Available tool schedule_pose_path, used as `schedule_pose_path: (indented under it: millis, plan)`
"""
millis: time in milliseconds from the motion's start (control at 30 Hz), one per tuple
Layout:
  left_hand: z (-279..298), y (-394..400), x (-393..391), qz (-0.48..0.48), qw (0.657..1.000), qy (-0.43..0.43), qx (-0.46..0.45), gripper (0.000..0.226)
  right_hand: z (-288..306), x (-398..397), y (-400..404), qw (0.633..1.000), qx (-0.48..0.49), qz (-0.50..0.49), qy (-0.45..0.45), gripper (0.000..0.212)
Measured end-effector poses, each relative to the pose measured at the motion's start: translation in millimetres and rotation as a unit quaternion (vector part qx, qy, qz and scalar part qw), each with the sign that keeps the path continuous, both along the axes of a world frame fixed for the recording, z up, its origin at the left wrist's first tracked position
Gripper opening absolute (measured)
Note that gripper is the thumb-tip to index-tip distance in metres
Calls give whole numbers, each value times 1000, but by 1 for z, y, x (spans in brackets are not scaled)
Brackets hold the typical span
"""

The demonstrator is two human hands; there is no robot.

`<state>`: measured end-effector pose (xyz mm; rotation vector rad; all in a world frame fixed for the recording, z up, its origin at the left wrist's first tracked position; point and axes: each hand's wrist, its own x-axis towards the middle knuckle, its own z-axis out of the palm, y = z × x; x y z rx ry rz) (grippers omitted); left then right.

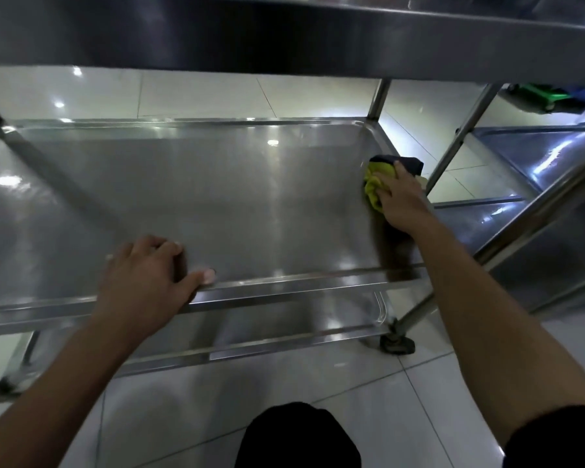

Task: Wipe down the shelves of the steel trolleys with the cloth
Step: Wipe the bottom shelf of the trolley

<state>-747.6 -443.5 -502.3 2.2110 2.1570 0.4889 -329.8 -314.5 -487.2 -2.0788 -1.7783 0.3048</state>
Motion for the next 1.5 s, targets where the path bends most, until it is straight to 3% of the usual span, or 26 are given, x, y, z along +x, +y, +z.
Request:
schedule_pose_path:
  millis: [200, 467, 733, 900, 1133, 1300, 1500]
  plan:
    - [9, -4, 1, 6, 999, -18, -44, 89, -9, 9, -71, 999, -25, 21, -40, 41]
    - [2, -6, -2, -7, 999, -19, -32, 69, -20, -30, -156, 998, -1, -20, -61, 39]
    - [4, -8, -2, -8, 999, 9, -41, 57, -17, -151, -166, 999, 14, 42, -30, 39]
    - [4, -7, -3, -7, 998, 17, -65, 62, -17, -207, -167, 996, 6, 84, -32, 42]
    - [6, -11, -9, -35, 996, 37, -69, 64, -20, -213, -167, 995, 19, 96, -19, 43]
    - [0, -43, -21, -110, 993, 10, -33, 49, -22, -211, -165, 994, 22, 98, -37, 45]
    - [0, -49, -20, -114, 992, 38, -30, 41, -24, -217, -172, 991, 65, 96, -68, 45]
